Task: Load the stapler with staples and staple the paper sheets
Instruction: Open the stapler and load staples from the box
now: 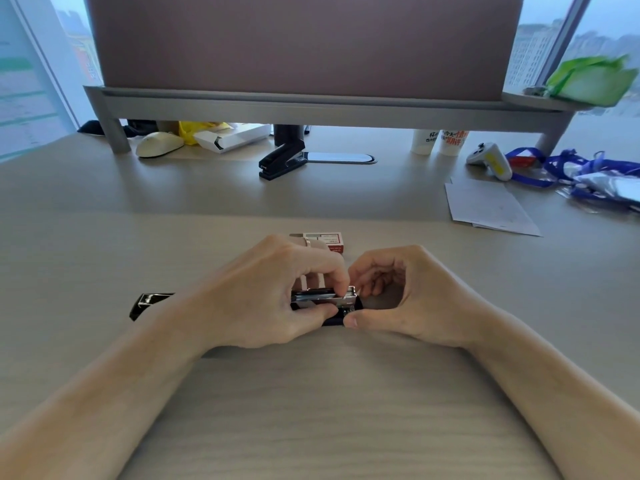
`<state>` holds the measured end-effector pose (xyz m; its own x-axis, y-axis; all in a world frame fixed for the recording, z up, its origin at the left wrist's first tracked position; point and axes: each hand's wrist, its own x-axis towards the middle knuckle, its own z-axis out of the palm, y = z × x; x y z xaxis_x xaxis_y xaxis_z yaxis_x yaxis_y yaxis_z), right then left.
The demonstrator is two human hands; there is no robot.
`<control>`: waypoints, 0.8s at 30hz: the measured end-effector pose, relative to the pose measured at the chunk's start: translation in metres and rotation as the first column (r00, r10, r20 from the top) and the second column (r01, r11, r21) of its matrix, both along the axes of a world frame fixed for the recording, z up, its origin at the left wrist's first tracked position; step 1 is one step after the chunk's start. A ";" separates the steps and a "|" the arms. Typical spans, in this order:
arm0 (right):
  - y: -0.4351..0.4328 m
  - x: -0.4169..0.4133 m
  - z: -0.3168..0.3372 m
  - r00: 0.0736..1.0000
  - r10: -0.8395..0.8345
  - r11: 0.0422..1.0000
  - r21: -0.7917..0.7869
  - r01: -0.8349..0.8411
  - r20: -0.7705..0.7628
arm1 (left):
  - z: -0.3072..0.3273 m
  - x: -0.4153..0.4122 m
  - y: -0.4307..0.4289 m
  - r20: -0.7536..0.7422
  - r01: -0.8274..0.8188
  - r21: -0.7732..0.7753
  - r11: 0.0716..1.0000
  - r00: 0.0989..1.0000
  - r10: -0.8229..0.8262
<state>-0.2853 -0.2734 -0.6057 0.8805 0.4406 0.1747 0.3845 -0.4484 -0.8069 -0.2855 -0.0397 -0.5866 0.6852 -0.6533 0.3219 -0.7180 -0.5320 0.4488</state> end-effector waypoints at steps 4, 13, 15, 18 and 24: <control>-0.001 0.002 -0.001 1.000 0.005 1.000 0.006 -0.005 0.017 | -0.001 0.001 0.000 0.009 0.003 0.007 1.000 1.000 -0.003; -0.002 0.003 -0.006 0.999 -0.002 1.000 0.007 0.002 0.044 | 0.006 -0.001 0.012 -0.037 -0.073 -0.001 0.997 0.997 0.073; -0.002 0.001 -0.009 0.998 -0.002 1.000 0.004 0.002 0.065 | 0.009 0.000 0.033 -0.059 -0.137 0.075 0.988 0.988 0.141; -0.001 -0.003 -0.010 0.996 -0.017 1.000 -0.002 0.017 0.091 | 0.011 -0.002 0.075 -0.092 -0.218 0.173 0.960 0.967 0.236; 0.002 -0.009 -0.009 0.992 -0.046 0.998 -0.040 0.051 0.120 | 0.004 -0.018 0.096 -0.077 -0.231 0.126 0.965 0.967 0.242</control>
<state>-0.2943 -0.2710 -0.6152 0.8753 0.4070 0.2611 0.4531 -0.5019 -0.7367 -0.3031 0.0563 -0.5823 0.8473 -0.4983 0.1835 -0.5249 -0.7334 0.4320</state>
